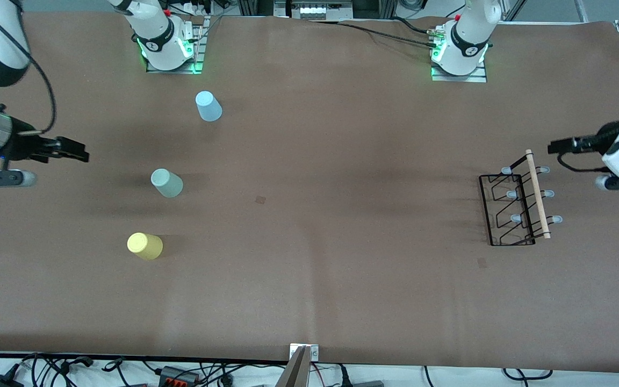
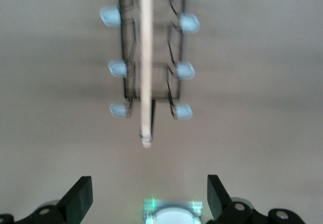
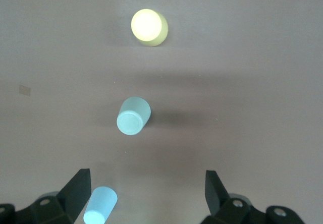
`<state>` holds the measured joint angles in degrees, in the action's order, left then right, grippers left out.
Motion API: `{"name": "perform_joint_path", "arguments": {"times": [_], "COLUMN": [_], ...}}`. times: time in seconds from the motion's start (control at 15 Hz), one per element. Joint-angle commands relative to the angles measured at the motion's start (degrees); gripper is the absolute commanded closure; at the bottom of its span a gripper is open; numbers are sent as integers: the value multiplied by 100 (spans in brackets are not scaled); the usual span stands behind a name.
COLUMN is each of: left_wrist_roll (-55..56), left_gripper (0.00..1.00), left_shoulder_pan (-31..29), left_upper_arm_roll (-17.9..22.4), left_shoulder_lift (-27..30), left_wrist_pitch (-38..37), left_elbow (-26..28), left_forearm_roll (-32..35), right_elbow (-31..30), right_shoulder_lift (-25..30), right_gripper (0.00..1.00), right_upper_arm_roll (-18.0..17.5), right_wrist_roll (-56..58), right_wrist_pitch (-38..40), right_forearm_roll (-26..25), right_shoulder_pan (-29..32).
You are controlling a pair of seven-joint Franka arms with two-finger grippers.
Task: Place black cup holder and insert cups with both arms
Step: 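Approach the teal cup and rack handle with the right and left grippers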
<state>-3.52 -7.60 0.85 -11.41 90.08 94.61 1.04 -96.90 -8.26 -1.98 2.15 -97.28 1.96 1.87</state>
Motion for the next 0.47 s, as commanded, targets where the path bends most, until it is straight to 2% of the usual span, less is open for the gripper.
{"name": "perform_joint_path", "arguments": {"times": [0.0, 0.27, 0.4], "left_wrist_roll": [-123, -543, -632], "left_gripper": [0, 0, 0], "left_shoulder_pan": [-22, -22, -31], "left_upper_arm_roll": [3, -59, -50], "left_shoulder_lift": [174, 367, 307], "left_wrist_pitch": [1103, 3018, 3654], "left_elbow": [653, 1882, 2218], "left_forearm_roll": [81, 81, 81], "right_elbow": [-881, -1401, -1524], "right_shoulder_lift": [333, 299, 290], "right_gripper": [0, 0, 0], "right_upper_arm_roll": [22, 22, 13], "right_wrist_roll": [-65, -100, -442], "right_wrist_pitch": [-764, -1355, -1390], "right_forearm_roll": [32, 76, 67], "right_shoulder_pan": [-169, -336, -346]}}
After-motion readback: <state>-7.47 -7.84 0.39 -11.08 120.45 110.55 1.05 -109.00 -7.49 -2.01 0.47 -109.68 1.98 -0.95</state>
